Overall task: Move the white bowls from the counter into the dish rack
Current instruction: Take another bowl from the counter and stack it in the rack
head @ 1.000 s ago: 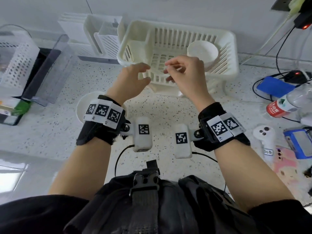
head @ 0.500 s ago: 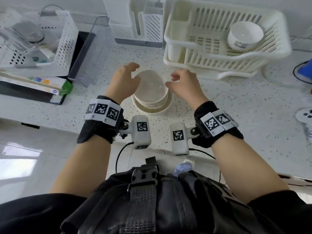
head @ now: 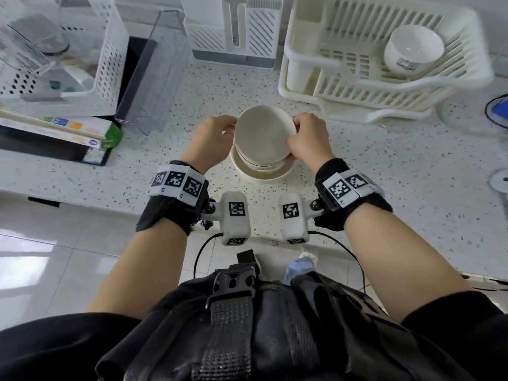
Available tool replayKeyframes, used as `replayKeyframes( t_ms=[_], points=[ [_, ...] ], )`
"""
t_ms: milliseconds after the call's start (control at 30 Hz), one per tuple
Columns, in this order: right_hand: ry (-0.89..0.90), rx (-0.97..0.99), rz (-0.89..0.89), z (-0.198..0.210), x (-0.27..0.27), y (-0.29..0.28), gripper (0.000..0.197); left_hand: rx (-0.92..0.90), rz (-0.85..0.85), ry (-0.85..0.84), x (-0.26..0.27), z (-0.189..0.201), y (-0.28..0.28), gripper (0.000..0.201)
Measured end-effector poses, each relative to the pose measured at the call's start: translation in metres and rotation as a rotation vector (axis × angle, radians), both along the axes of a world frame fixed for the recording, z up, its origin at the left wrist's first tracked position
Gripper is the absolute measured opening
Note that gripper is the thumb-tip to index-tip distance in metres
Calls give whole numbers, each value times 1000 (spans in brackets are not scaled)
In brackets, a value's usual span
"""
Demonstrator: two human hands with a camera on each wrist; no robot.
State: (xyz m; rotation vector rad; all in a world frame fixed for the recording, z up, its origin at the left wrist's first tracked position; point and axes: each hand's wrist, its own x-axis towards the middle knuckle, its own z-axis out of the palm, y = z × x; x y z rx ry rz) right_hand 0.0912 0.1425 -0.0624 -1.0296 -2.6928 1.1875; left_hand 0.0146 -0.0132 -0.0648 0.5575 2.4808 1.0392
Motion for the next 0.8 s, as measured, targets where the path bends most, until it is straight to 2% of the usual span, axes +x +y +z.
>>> replayKeyframes(
  t_ms=[233,400,500,600,800],
  points=[
    [38,-54,-38,9,-4,-1,25,14,-3,-47,-3,0,0,41],
    [51,-186,-65,23,-3,8,24,25,12,-30,-5,4,7,37],
    [78,-247,-113,30,-2,23,30,34,21,-19,-7,7,16,38],
    [102,-328,-176,34,2,42,25,49,41,-2,-7,9,32,39],
    [200,-417,-298,37,21,95,26,120,20,36,3,18,87,39]
  ],
)
